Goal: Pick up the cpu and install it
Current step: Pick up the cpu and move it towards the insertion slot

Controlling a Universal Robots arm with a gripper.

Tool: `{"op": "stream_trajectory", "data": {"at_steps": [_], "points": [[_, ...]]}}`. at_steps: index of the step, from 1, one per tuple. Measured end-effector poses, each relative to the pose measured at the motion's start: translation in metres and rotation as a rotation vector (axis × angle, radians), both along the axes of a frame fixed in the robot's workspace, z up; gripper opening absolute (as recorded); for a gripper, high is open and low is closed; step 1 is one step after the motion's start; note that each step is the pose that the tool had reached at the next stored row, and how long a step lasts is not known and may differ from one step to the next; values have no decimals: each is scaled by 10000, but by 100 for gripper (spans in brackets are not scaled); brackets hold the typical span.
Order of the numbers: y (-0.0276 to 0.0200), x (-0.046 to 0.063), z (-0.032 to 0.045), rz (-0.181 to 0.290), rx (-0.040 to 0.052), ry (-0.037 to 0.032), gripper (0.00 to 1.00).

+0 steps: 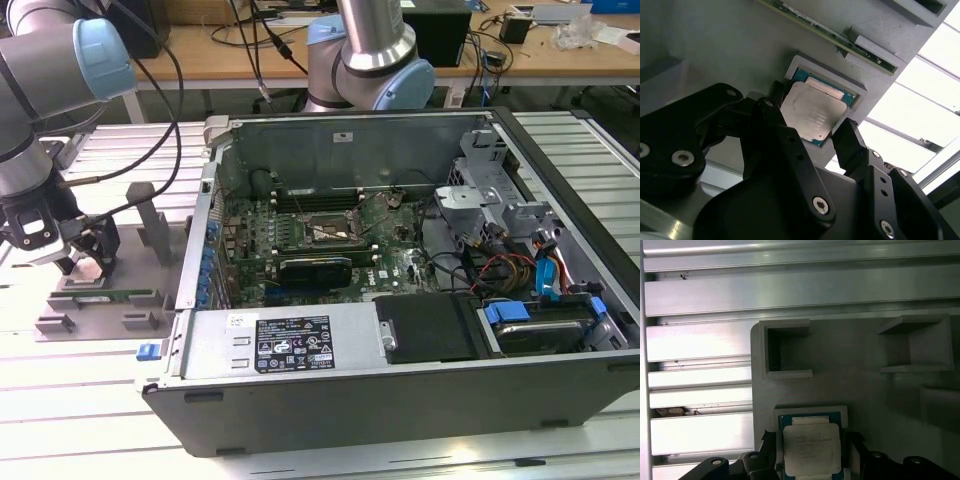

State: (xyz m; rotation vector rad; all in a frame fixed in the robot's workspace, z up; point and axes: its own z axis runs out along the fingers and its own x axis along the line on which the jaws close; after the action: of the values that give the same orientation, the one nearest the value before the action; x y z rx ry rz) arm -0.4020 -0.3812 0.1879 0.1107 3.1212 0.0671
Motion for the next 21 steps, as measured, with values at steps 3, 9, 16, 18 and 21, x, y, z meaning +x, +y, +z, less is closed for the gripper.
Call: {"op": "stream_trajectory", "data": {"at_steps": [3,9,16,18,21], "points": [[0,0,0,-1,1,4,66],[0,2,-1,0,8,46,66],[0,8,-2,319,10,70,66],[0,10,-3,431,10,71,66],[0,10,-6,475,8,73,66]]}}
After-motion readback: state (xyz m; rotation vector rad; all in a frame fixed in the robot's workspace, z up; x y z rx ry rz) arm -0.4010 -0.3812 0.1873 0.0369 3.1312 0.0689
